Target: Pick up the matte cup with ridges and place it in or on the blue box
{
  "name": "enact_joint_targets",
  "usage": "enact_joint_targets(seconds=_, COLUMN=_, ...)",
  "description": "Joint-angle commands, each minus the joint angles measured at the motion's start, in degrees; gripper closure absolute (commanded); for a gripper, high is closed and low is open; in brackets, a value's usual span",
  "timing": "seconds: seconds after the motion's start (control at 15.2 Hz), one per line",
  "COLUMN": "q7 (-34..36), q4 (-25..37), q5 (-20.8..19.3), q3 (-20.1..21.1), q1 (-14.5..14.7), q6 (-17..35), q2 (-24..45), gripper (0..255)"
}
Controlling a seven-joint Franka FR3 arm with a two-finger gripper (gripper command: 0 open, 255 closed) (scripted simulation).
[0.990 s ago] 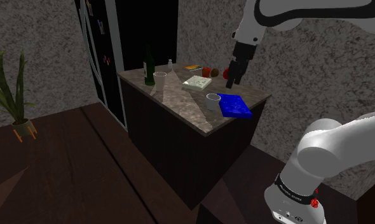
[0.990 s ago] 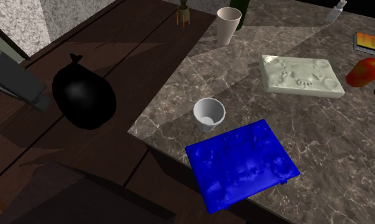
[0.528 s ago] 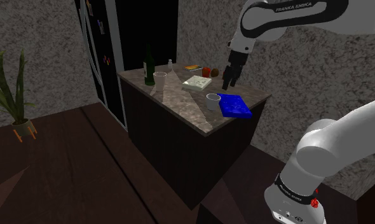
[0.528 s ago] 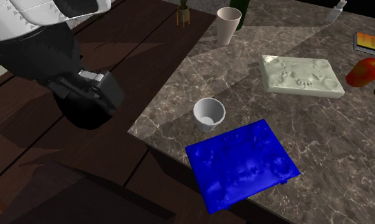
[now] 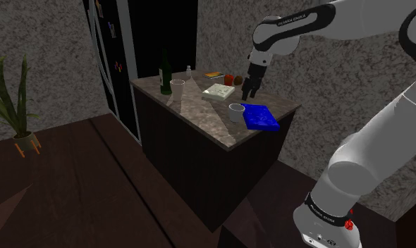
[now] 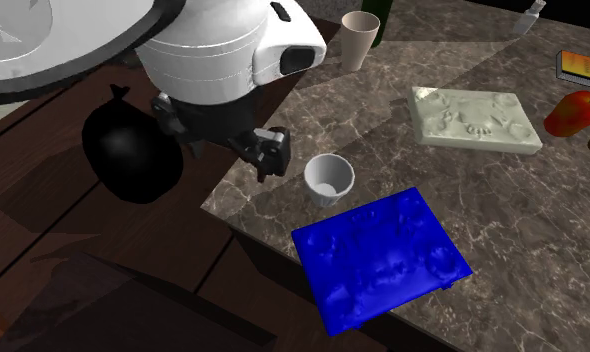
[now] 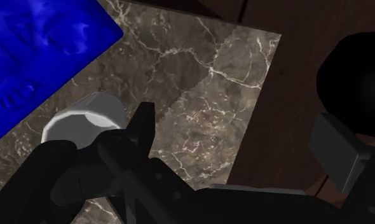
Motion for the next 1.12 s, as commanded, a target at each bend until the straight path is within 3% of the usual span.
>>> enact_joint_targets(seconds=0.0, q7=-2.71, q4=2.59, q5=1.19, q3=-1.69, q1=-0.38, q6=1.18, q2=4.44, gripper=0)
enact_joint_targets(seconds=0.53, q7=-12.32, q4=15.68, q5=8.54, q3=-5.56, q1=-3.31, q6=2.49, q2=22.47, gripper=0)
enact_joint_targets(seconds=1.06, q7=-18.66, q4=33.01, q5=15.57, q3=-5.43, q1=-9.51, q6=-0.46, q2=40.5, gripper=0)
